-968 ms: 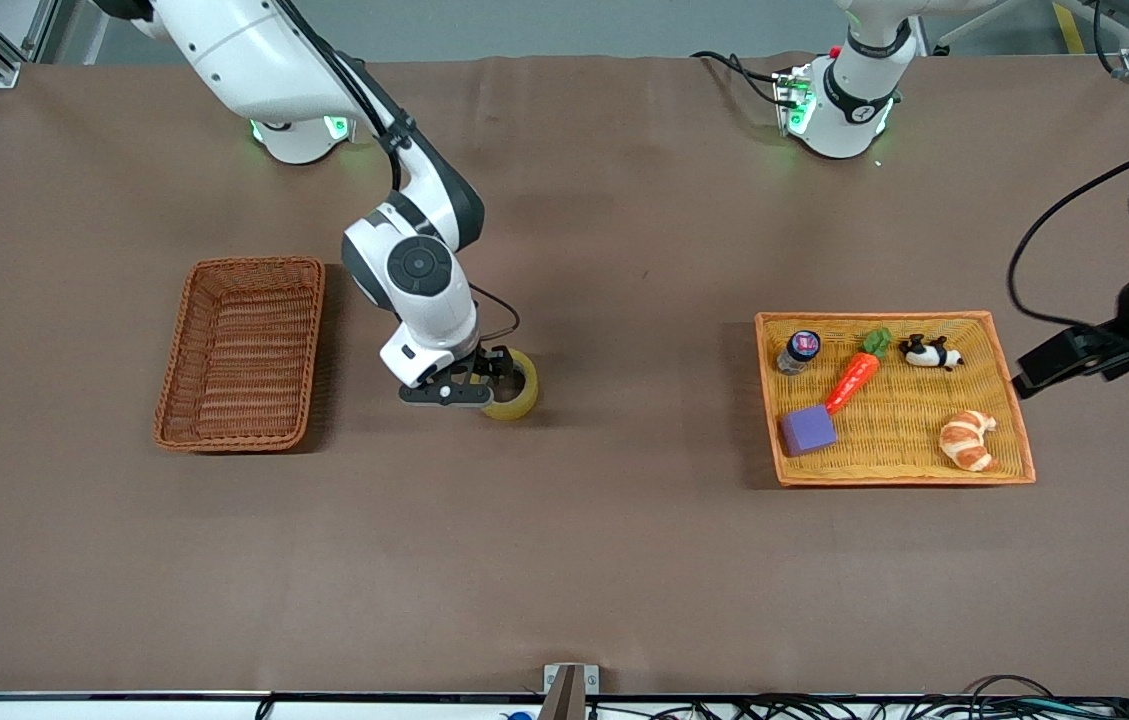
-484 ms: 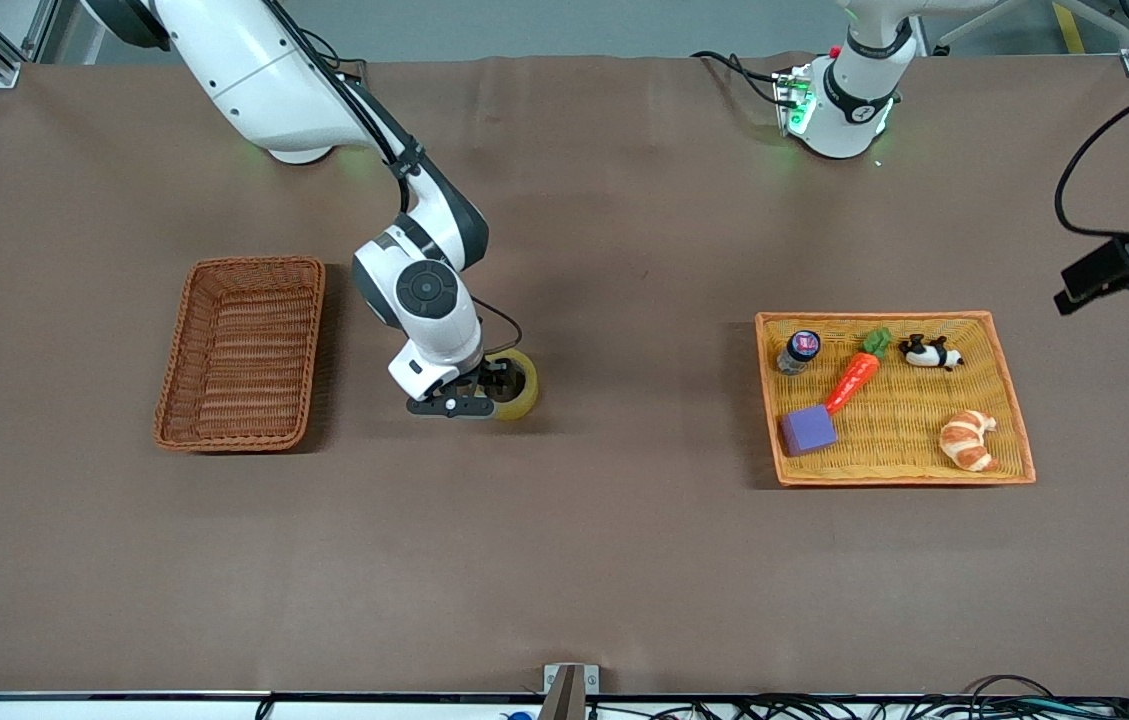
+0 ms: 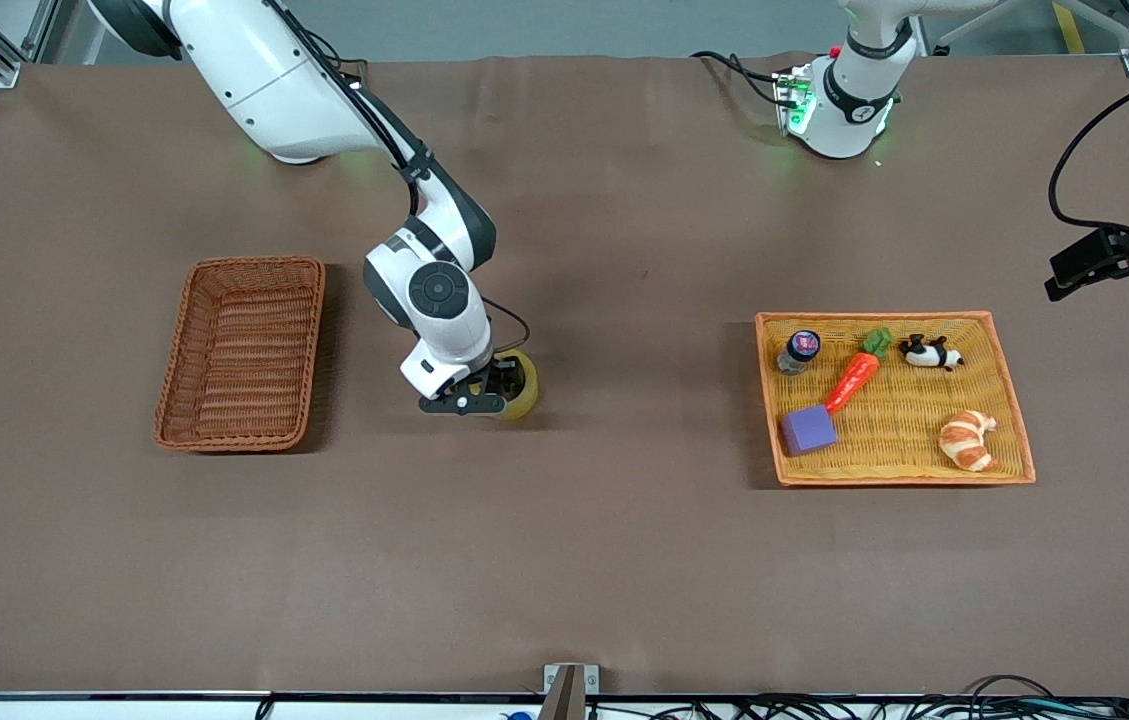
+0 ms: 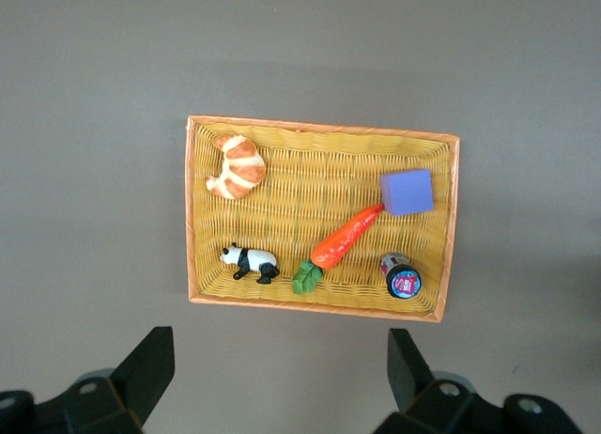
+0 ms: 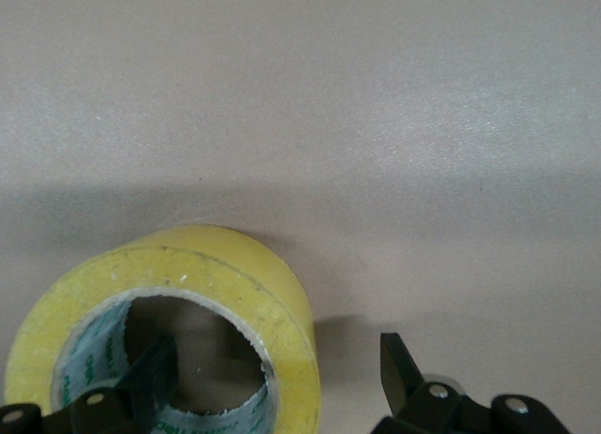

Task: Move tape to another basket
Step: 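Grasp the tape roll with the right gripper while the left gripper withdraws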

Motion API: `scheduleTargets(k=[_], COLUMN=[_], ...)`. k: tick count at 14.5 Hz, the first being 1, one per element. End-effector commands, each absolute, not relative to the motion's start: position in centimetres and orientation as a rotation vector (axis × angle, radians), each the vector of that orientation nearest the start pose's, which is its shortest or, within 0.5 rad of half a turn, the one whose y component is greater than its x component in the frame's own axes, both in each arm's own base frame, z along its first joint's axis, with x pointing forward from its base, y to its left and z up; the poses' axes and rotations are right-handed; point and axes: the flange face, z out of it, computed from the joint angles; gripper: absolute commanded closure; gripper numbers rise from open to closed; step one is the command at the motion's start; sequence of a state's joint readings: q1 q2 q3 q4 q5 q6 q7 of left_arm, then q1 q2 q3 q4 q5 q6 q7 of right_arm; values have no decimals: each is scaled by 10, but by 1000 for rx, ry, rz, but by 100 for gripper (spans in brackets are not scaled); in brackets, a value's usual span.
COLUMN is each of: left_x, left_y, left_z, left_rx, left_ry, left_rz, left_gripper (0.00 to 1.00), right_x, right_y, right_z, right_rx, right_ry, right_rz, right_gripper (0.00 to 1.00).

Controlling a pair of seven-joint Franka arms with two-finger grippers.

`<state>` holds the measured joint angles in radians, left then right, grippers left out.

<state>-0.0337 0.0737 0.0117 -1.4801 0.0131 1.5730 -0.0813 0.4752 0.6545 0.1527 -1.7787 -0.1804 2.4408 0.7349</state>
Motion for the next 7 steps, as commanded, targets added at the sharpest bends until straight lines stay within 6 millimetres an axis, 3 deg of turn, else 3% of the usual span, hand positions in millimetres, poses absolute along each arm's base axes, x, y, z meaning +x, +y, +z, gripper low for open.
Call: scheduleTargets(k=[1, 3, 4, 6, 7], left_x=[571, 565, 565, 566, 565], left_y=[-19, -23, -24, -25, -24], left_z=[618, 613, 612, 612, 613], left_rx=[-3131, -3133, -3132, -3134, -3134], left_ry=[-86, -95, -116, -105, -83], left_rz=[-59, -97, -104, -102, -99], left_gripper=[0, 0, 0, 0, 0], right_x=[539, 539, 539, 537, 537], right_y=[383, 383, 383, 385, 384], right_z=[188, 189, 189, 188, 190], right_rx=[-3155, -3154, -3154, -3159, -3163], right_ry=[-23, -29, -29, -39, -20], right_rz=[-71, -80, -80, -77, -73], right_gripper=[26, 41, 53, 91, 96])
